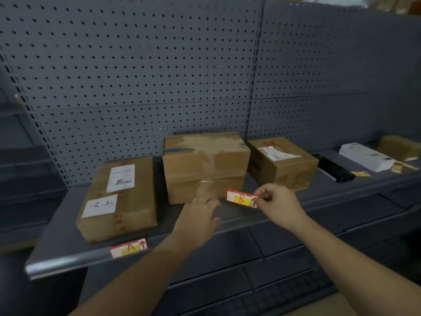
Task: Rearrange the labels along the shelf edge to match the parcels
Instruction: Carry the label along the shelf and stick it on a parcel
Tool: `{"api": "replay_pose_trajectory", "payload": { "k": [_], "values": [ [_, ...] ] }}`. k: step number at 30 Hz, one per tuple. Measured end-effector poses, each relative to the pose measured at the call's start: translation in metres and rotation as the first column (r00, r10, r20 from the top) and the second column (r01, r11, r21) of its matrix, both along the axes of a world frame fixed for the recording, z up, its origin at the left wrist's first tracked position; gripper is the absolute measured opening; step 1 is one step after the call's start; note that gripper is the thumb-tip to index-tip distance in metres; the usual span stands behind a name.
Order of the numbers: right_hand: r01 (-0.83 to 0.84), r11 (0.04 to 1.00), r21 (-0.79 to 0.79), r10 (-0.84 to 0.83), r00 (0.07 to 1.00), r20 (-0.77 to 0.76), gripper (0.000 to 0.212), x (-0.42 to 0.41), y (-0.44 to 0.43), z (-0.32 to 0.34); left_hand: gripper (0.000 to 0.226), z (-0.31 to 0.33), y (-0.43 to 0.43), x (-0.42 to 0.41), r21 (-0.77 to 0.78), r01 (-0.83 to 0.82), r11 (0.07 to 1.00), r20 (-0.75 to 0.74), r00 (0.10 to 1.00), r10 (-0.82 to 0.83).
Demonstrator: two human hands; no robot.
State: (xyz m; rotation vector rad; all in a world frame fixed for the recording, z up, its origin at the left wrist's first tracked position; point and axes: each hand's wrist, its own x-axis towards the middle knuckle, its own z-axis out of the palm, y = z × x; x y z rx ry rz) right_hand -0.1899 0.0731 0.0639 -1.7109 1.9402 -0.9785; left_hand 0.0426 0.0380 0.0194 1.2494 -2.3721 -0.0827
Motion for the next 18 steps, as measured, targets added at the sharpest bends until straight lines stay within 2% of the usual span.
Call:
{"api": "replay_pose_trajectory", "payload": {
  "k": [7,12,18],
  "values": [
    [-0.220,0.974,0.061,0.219,0.975,0.027,0.011,-0.037,-0.023,-0.030,0.021,-0.053,0.023,-0.039,0.041,-0.263,0.964,0.162,0.954,0.253],
    [-0.273,0.958,0.091,0.270,0.962,0.050,0.010,-0.048,-0.035,-0.040,0.038,-0.066,0.017,-0.045,-0.047,-0.347,0.937,0.246,0.905,0.348],
    [-0.286,0.954,0.092,0.280,0.957,0.074,0.009,-0.048,-0.042,-0.053,0.039,-0.082,0.012,-0.052,-0.117,-0.391,0.913,0.186,0.894,0.406]
  ]
}}
